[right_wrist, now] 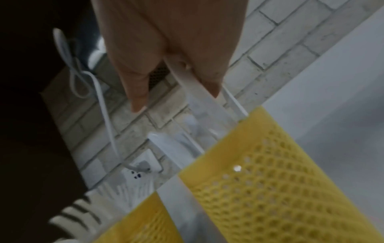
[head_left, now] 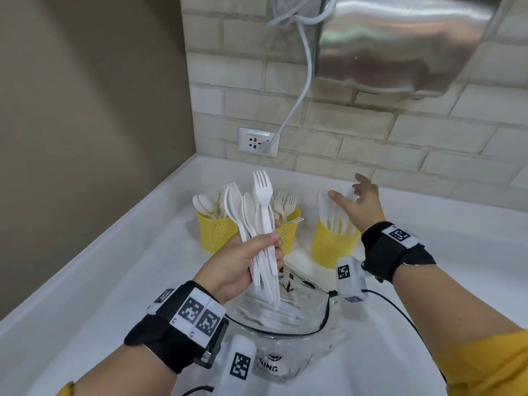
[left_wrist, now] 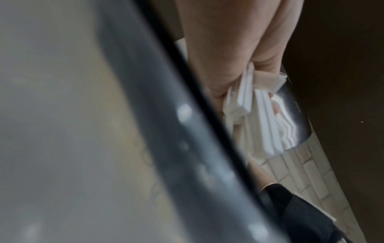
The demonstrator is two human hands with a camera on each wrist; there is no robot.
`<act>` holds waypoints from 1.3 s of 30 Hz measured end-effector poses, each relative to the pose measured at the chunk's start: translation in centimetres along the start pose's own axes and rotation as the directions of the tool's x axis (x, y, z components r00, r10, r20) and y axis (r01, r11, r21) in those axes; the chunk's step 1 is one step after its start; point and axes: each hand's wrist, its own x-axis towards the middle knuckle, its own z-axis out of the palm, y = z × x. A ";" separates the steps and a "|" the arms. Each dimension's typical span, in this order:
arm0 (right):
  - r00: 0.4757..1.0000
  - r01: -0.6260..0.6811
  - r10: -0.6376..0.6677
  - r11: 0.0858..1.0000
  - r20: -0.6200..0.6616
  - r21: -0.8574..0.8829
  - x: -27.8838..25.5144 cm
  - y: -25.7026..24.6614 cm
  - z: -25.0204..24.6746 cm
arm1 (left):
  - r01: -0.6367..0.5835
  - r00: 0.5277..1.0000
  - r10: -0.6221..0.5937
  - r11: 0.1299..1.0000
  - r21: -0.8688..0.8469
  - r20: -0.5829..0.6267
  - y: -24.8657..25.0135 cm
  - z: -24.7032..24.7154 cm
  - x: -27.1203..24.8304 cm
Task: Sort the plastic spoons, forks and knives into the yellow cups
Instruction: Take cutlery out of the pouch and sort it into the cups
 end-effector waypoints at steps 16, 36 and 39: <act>0.906 0.282 -0.362 0.903 0.220 0.324 -10.9 -10.9 1.8 | -0.097 0.995 0.097 0.977 0.192 0.006 0.1 2.2 -1.7; 0.579 -0.195 -0.175 0.919 0.797 0.343 -11.3 -11.3 -0.5 | -0.039 0.840 -0.171 0.927 0.372 0.515 1.6 0.4 -6.2; 0.420 -0.211 -0.174 0.936 0.891 0.282 -11.3 -10.6 -0.6 | -0.012 0.798 -0.219 0.926 0.378 0.561 1.7 0.6 -6.4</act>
